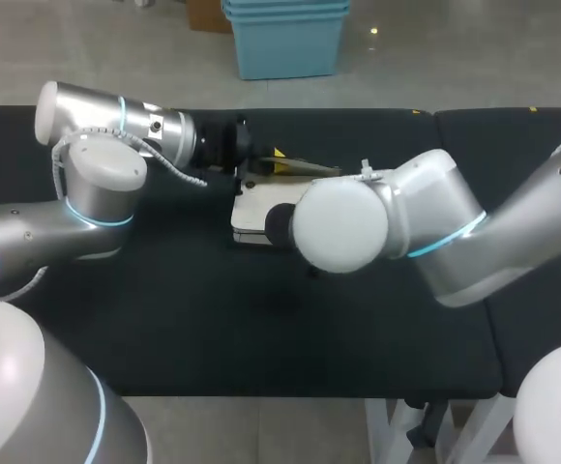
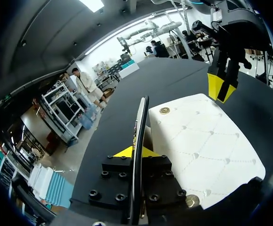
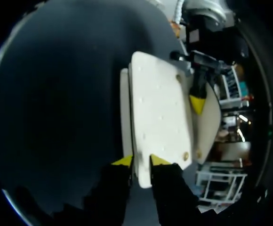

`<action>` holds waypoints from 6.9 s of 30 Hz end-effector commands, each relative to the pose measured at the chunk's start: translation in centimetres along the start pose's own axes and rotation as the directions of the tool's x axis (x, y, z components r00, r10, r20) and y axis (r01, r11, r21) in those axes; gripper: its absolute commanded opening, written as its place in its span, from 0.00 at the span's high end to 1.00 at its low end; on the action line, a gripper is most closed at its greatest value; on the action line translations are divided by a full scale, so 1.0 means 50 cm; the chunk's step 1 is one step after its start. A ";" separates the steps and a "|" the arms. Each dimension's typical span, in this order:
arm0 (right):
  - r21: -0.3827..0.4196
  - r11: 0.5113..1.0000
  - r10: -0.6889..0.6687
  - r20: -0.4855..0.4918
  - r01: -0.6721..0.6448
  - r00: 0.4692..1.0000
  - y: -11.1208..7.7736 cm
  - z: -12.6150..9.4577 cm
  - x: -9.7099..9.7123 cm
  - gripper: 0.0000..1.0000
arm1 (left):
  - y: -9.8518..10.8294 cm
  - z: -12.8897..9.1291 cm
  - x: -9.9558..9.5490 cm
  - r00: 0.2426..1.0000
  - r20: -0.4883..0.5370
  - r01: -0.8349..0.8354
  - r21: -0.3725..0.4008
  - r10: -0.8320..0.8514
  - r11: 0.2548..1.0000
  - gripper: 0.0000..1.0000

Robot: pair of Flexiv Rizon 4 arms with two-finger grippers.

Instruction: Pick up the bag, open it, inspect its contents, close it, and place it on the opposite side

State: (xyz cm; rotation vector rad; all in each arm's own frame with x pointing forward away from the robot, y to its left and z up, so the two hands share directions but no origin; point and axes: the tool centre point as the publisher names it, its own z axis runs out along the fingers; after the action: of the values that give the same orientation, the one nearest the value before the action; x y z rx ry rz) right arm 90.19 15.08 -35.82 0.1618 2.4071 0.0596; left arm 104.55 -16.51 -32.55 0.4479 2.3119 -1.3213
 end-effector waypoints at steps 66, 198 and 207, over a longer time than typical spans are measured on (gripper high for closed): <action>0.000 1.000 0.015 0.132 -0.015 0.991 -0.008 0.061 -0.023 1.00 | 0.042 0.009 0.061 0.980 -0.091 -0.174 0.014 0.175 0.985 0.67; 0.000 1.000 0.015 0.132 -0.015 0.991 -0.008 0.061 -0.023 1.00 | 0.016 -0.011 0.131 0.945 0.059 -0.318 -0.064 0.321 0.946 1.00; 0.000 1.000 0.015 0.132 -0.015 0.991 -0.008 0.061 -0.023 1.00 | 0.005 -0.037 0.115 0.927 0.082 -0.357 -0.099 0.365 0.929 0.55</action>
State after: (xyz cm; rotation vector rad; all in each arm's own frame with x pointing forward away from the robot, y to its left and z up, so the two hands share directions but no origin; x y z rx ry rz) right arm 93.03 14.41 -37.10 0.1767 2.2799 0.0534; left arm 99.76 -14.67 -34.90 0.7327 2.0741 -1.0505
